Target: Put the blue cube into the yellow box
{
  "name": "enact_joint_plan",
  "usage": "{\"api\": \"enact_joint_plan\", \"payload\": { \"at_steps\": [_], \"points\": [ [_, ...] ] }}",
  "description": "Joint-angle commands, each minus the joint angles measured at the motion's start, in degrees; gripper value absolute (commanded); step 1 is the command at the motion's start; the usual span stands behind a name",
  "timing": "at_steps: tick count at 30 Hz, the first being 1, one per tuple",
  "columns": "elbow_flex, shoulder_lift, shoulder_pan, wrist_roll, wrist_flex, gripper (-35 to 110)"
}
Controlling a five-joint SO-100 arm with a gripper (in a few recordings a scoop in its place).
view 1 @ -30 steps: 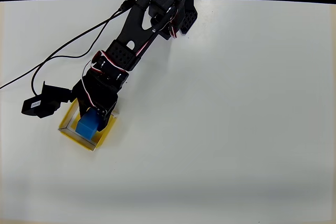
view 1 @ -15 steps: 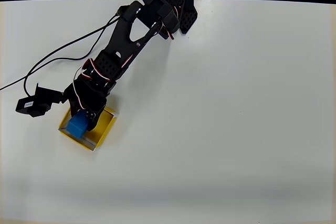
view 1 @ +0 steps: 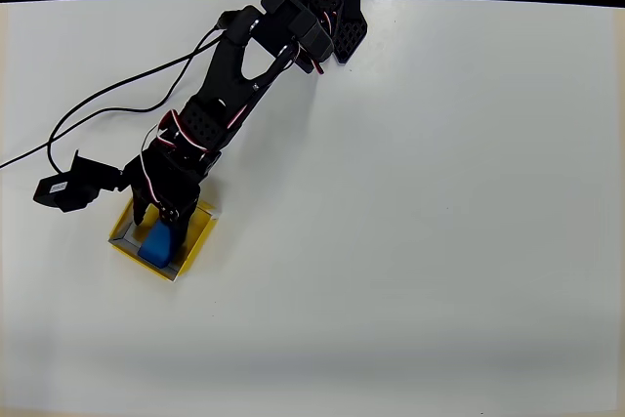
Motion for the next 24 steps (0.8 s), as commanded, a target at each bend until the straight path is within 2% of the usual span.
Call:
{"api": "enact_joint_plan", "payload": {
  "at_steps": [1,5,12,17,24],
  "points": [
    [0.18,15.03,-1.41,-1.32,-1.41,33],
    [4.13,26.28,-4.83,-0.53,-0.62,28],
    [13.01,45.35,-13.54,-3.69,11.16,15],
    [29.62,60.73,-19.6,-8.09,7.21,8],
    [48.43,79.8,-26.28,-11.51,7.91,3]
  ]
}}
